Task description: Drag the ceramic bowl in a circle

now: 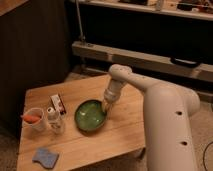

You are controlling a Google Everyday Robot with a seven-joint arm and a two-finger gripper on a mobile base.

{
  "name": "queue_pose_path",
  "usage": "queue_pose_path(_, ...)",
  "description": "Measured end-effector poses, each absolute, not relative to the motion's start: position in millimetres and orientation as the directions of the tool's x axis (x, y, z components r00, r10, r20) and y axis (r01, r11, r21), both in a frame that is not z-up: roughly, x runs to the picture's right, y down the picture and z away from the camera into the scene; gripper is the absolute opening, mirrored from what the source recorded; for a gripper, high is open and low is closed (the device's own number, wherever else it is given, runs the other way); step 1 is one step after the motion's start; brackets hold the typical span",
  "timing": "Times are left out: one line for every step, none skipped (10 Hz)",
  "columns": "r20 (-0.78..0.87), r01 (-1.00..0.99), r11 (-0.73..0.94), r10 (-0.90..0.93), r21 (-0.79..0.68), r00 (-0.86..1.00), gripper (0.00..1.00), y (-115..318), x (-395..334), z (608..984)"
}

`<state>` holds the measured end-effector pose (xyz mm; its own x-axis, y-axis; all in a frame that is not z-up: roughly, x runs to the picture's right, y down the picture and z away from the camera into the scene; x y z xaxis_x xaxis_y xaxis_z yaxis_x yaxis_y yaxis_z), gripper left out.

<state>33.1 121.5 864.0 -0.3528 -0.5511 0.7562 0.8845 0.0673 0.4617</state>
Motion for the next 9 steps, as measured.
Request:
queue_pose_path(0.766, 0.898, 0.073, -0.556, 0.433, -0.324, 0.0, 122, 53, 860)
queue_pose_path(0.772, 0.909, 0.082, -0.562, 0.409, -0.297, 0.0, 124, 71, 856)
queue_pose_path(0.774, 0.915, 0.089, -0.569, 0.393, -0.277, 0.0, 124, 85, 851)
queue_pose_path(0.775, 0.925, 0.095, -0.581, 0.367, -0.248, 0.0, 123, 106, 843)
queue_pose_path(0.775, 0.935, 0.103, -0.593, 0.34, -0.217, 0.0, 119, 126, 832)
queue_pose_path(0.776, 0.941, 0.109, -0.6, 0.322, -0.196, 0.0, 116, 137, 824)
queue_pose_path(0.777, 0.945, 0.112, -0.602, 0.309, -0.183, 0.0, 116, 143, 819)
queue_pose_path(0.787, 0.952, 0.12, -0.596, 0.282, -0.159, 0.0, 122, 156, 813)
queue_pose_path(0.801, 0.959, 0.13, -0.583, 0.253, -0.133, 0.0, 131, 168, 808)
